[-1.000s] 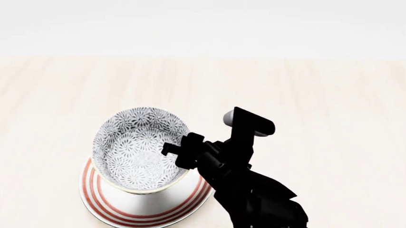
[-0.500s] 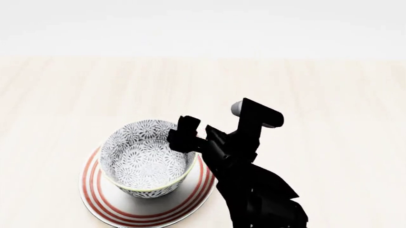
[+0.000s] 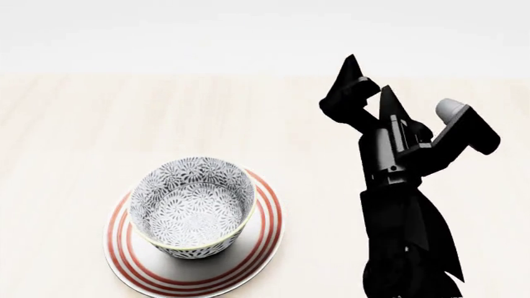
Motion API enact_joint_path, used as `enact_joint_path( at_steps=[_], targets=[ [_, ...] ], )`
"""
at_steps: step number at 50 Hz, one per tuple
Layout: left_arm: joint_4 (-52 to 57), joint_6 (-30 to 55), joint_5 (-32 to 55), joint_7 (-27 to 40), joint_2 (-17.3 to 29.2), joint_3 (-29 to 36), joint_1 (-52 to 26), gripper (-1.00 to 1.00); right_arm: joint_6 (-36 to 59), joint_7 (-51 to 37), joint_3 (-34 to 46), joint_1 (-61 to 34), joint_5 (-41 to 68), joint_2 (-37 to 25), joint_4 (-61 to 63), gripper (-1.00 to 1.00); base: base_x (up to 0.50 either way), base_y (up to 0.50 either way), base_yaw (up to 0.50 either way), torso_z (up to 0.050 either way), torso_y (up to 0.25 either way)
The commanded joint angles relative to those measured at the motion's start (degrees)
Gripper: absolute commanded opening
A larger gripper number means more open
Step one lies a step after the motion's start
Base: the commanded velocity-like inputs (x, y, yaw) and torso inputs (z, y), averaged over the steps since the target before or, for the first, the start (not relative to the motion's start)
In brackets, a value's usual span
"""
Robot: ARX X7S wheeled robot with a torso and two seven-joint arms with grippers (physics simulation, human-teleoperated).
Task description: Put the bowl on the plate.
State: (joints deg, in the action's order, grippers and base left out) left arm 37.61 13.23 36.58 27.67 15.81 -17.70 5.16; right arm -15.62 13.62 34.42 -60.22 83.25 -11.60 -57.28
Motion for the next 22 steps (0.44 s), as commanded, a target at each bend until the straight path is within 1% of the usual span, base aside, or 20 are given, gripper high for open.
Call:
enact_joint_path(
  at_steps=[1, 5, 6, 7, 8, 9, 10, 11, 14, 17, 18, 22],
  targets=[
    [-0.18, -0.01, -0.38, 0.15, 0.33, 0.72, -0.5, 1.0, -2.47, -9.39, -3.97, 5.38, 1.75, -11.09, 18.98, 1.0, 0.0, 0.0, 0.0, 0.0, 0.0],
    [-0.17, -0.11, -0.72, 0.09, 0.4, 1.18, -0.6, 1.0, -1.18, -13.82, -5.34, 8.67, 3.08, -17.36, 32.0, 1.0, 0.0, 0.0, 0.0, 0.0, 0.0],
    [-0.14, -0.11, -0.84, 0.08, 0.43, 1.33, -0.63, 1.0, -1.01, -16.62, -5.73, 10.49, 2.73, -20.66, 38.54, 1.0, 0.0, 0.0, 0.0, 0.0, 0.0],
    [0.05, -0.1, -0.85, 0.08, 0.47, 1.43, -0.56, 1.0, -1.03, -16.79, -5.76, 10.63, 2.72, -20.76, 38.85, 1.0, 0.0, 0.0, 0.0, 0.0, 0.0],
    [0.56, -0.12, -0.82, 0.04, 0.53, 1.51, -0.31, 1.0, -0.4, -18.44, -5.89, 12.44, 2.13, -24.64, 45.52, 1.0, 0.0, 0.0, 0.0, 0.0, 0.0],
    [0.87, -0.17, -0.8, 0.03, 0.57, 1.53, -0.14, 1.0, 0.04, -19.66, -6.01, 13.47, 1.84, -26.96, 49.12, 1.0, 0.0, 0.0, 0.0, 0.0, 0.0],
    [1.13, -0.22, -0.79, 0.04, 0.59, 1.53, 0.02, 1.0, -0.03, -19.78, -6.53, 14.67, 1.81, -29.11, 52.67, 1.0, 0.0, 0.0, 0.0, 0.0, 0.0],
    [1.57, -0.26, -0.73, 0.03, 0.64, 1.52, 0.25, 1.0, 0.15, -19.94, -7.79, 16.95, 3.0, -33.0, 58.76, 1.0, 0.0, 0.0, 0.0, 0.0, 0.0],
    [2.27, -0.35, -0.49, 0.07, 0.81, 1.37, 0.6, 1.0, -0.93, -19.42, -10.48, 21.21, 5.32, -38.16, 66.95, 1.0, 0.0, 0.0, 0.0, 0.0, 0.0],
    [2.99, -0.44, -0.1, 0.16, 1.02, 1.07, 0.8, 1.0, -3.89, -20.11, -14.35, 27.37, 6.37, -44.36, 75.77, 1.0, 0.0, 0.0, 0.0, 0.0, 0.0],
    [3.32, -0.6, -0.13, 0.08, 1.04, 1.09, 0.95, 1.0, -6.49, -20.3, -17.04, 31.22, 7.28, -46.91, 79.54, 1.0, 0.0, 0.0, 0.0, 0.0, 0.0],
    [4.24, -0.92, -0.14, -0.13, 1.17, 1.26, 1.42, 1.0, -12.02, -20.2, -22.71, 40.83, 8.67, -52.12, 86.4, 1.0, 0.0, 0.0, 0.0, 0.0, 0.0]
  ],
)
